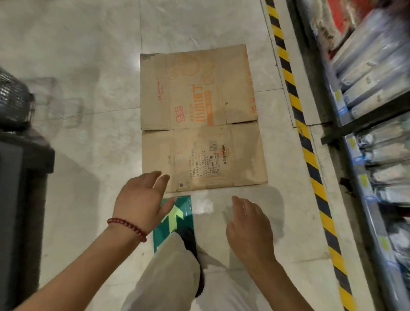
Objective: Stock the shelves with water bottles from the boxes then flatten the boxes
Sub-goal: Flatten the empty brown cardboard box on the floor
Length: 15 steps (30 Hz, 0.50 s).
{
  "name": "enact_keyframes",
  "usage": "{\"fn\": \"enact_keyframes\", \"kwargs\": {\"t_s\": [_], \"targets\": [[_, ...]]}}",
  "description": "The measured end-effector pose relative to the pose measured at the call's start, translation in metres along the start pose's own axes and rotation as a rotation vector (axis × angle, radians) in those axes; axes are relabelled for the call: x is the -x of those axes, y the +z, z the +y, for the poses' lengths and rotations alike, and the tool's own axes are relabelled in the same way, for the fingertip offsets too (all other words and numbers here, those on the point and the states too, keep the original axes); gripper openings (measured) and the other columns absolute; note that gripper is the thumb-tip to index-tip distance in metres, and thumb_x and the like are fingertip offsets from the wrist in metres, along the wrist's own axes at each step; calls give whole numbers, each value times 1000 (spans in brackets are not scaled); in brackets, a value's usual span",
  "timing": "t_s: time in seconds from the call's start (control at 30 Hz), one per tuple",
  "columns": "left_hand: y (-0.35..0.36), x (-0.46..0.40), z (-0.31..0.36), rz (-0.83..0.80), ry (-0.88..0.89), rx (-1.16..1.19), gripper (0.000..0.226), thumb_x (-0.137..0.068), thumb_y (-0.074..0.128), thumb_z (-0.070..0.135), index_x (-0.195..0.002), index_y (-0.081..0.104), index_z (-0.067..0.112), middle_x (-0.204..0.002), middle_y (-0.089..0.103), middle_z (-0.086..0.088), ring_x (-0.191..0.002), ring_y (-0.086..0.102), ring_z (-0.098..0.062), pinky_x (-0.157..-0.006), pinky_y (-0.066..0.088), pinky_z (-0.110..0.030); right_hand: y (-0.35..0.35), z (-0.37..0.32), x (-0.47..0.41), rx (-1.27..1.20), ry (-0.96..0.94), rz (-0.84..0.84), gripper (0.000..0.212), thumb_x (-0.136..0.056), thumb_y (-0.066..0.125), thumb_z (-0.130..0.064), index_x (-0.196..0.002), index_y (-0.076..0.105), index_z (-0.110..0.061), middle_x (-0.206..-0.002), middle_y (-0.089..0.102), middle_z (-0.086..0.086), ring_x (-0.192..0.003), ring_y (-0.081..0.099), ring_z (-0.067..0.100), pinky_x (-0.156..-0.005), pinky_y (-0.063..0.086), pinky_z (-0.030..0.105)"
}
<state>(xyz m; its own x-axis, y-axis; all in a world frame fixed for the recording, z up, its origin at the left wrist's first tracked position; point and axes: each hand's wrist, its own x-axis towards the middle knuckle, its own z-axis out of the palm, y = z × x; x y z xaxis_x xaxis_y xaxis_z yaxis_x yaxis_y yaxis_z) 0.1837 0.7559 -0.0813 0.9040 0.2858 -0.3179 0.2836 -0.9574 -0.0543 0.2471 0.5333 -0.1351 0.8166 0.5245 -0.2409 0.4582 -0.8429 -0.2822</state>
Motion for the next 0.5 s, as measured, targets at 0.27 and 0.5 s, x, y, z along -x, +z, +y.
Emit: {"fn": "enact_keyframes", "kwargs": {"t_s": [0.27,0.5], "targets": [[-200,123,51,78,141,154,55,-50,90,36,-93,73,8,-90,71,-11,-72,68,-29,-60,55,-36,-210,-32,151,37,-42,-31,68,-39,89,-17,-105,72,-11,-95,70,4,-80,68,23,-63,56,32],[-287,181,114,152,356,44,52,-47,84,56,-87,74,23,-88,72,3,-76,70,-18,-62,58,-33,-310,-25,237,-34,111,257,44,-77,53,-25,-119,61,-13,-110,66,4,-95,64,24,-77,54,34]]}}
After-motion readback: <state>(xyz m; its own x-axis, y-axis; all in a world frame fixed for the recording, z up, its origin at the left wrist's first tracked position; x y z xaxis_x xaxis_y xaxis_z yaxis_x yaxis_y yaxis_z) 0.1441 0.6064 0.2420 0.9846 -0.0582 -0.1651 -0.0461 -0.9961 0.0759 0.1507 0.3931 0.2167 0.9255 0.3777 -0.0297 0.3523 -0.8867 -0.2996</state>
